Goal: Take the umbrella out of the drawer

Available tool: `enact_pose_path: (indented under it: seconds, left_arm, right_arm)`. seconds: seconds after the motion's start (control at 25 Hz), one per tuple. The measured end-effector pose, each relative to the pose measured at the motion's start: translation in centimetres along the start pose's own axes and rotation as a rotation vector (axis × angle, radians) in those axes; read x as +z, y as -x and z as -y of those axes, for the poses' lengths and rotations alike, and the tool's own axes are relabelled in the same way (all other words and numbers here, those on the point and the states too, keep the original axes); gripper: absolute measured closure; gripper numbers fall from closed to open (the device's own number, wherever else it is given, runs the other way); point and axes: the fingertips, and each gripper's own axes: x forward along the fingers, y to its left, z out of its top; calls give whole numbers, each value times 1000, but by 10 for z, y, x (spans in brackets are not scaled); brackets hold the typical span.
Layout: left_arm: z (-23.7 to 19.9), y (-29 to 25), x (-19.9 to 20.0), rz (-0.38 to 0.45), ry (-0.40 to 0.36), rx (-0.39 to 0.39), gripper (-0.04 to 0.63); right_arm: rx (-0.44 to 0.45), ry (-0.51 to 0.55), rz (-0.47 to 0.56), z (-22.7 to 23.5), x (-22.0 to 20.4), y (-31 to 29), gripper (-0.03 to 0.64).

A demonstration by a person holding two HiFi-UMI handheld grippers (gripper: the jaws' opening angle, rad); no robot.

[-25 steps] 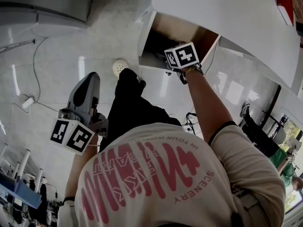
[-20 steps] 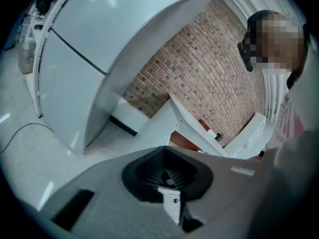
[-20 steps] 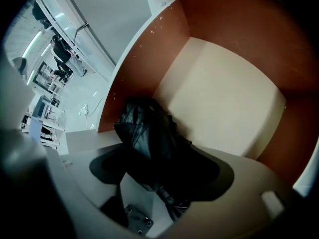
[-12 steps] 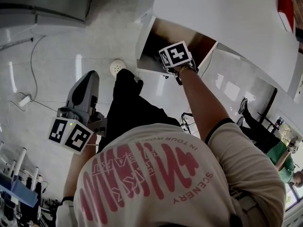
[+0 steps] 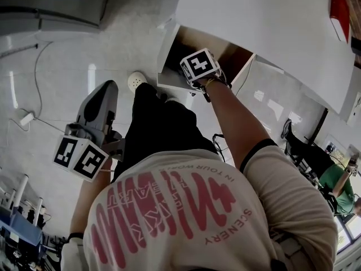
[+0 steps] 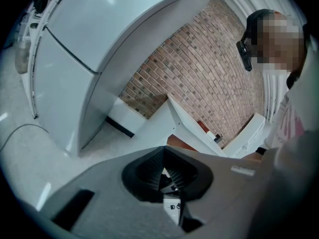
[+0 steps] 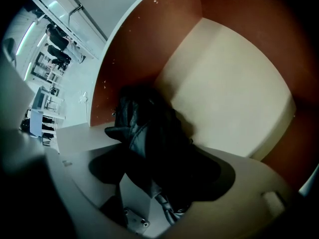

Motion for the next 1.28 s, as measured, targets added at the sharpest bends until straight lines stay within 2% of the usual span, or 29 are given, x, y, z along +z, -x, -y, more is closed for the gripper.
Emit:
enact_pose_path:
  seconds: [0.2,0.44,0.68,0.88,1.28]
  left_arm:
    - [15,1,-7,36,17,8,591]
    - [23,21,-22,122,83,74,591]
    - [26,43,-46,177,141,132,591]
    - [25,55,-57,200,170,153,591]
    - [31,76,-67,288,227,210,591]
  right_arm:
    - [-3,19,-12,-1,-4,-4,235]
    - [-4,28,-34,1,-4,-6,235]
    - [39,15,-104,2,-4,-11,232]
    - [58,25,-116,-3,-5,-12,247]
    - [18,150,-112,-6,-6,-8,311]
